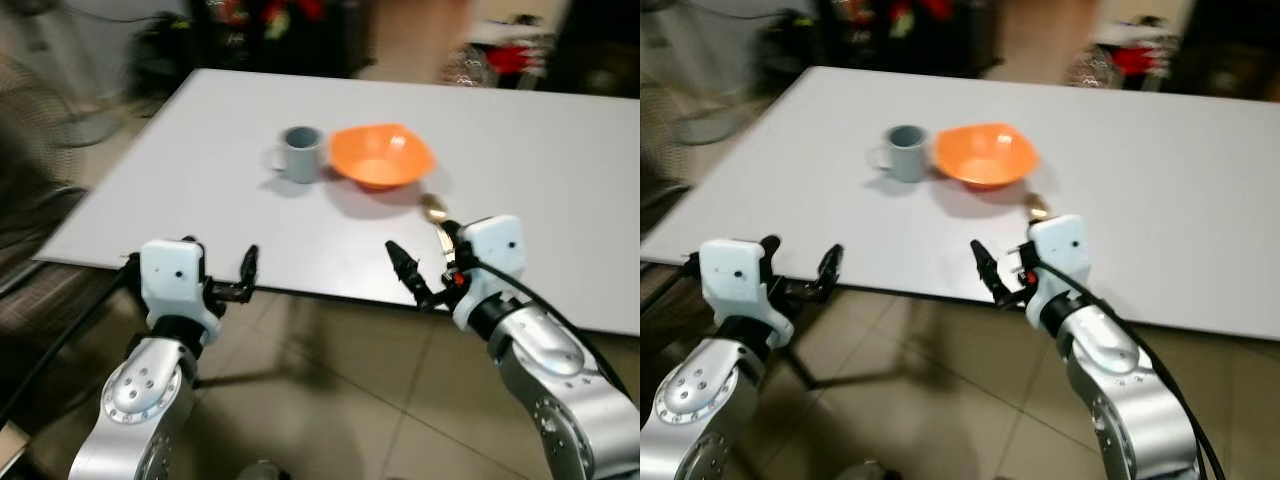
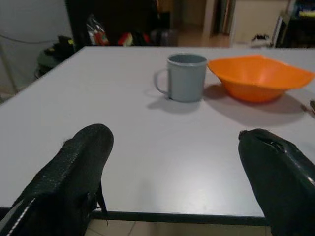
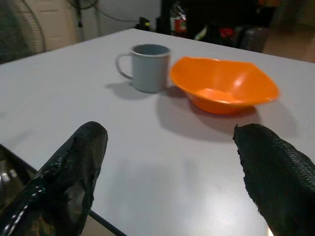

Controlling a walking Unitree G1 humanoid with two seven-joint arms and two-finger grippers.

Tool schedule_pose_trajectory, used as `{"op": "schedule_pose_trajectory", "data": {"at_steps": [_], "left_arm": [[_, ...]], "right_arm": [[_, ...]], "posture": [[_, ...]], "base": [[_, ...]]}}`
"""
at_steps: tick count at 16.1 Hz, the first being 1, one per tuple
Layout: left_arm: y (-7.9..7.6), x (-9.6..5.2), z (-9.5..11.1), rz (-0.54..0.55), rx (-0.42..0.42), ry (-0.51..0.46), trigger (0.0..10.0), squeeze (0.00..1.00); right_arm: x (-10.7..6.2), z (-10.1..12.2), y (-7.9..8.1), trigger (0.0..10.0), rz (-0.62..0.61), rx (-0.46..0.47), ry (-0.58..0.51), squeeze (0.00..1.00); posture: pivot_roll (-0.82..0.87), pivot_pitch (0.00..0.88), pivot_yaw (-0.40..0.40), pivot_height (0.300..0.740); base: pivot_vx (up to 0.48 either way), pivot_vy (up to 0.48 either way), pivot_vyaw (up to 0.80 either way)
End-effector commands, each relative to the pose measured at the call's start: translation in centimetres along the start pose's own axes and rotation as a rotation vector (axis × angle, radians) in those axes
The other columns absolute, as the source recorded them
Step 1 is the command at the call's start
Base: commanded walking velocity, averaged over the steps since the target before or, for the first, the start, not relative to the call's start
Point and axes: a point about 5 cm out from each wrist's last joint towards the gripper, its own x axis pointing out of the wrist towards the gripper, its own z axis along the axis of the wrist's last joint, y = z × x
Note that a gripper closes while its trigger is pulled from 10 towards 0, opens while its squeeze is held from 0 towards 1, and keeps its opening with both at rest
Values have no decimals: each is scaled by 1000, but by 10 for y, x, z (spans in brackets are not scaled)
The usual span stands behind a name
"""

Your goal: Setting the table

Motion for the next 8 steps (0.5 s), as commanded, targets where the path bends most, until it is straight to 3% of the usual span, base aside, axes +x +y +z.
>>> {"op": "schedule_pose_trajectory", "data": {"at_steps": [1, 4, 8], "left_arm": [[2, 0, 3, -2, 19, -4, 10000, 0], [5, 0, -2, 26, 31, 19, 10000, 0], [7, -1, 0, 12, 51, 33, 10000, 0]], "right_arm": [[1, 0, 1, 10000, 8, 22, 2, 1000], [-3, -3, -3, 10000, -1, 60, 4, 1000], [-3, -6, 1, 10000, 20, 36, 19, 1000]], "posture": [[-102, 35, 36, 740], [-82, 24, 54, 740], [-55, 30, 81, 740]], "base": [[0, 0, 800], [0, 0, 800], [0, 0, 800]]}}
